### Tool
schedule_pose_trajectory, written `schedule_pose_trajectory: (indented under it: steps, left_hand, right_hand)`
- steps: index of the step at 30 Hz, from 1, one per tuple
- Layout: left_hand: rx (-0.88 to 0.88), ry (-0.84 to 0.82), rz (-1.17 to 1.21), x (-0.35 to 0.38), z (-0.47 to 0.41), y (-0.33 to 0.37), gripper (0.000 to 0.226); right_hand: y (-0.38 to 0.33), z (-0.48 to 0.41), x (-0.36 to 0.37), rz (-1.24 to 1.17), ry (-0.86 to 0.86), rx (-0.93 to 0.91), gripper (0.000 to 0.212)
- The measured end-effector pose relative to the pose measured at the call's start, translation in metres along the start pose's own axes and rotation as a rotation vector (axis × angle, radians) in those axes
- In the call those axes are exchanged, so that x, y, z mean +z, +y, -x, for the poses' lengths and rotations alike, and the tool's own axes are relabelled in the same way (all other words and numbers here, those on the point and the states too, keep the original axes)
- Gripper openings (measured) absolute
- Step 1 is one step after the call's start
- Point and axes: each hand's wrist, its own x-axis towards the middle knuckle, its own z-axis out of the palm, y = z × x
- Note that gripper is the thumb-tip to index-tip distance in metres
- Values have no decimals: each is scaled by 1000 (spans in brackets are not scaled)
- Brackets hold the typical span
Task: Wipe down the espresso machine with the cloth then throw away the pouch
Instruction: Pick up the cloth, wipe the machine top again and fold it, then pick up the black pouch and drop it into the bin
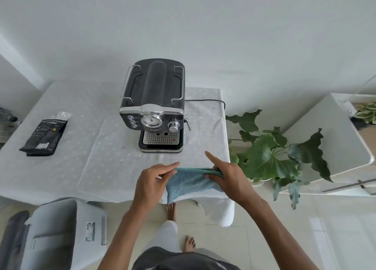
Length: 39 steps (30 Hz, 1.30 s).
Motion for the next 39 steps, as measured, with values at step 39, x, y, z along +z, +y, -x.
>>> schedule_pose_trajectory:
  steps: [39]
  left_hand:
    - [97,-223,-753,50,-43,-95,73]
  right_hand:
    - [67,-57,84,443,-83,377,89]
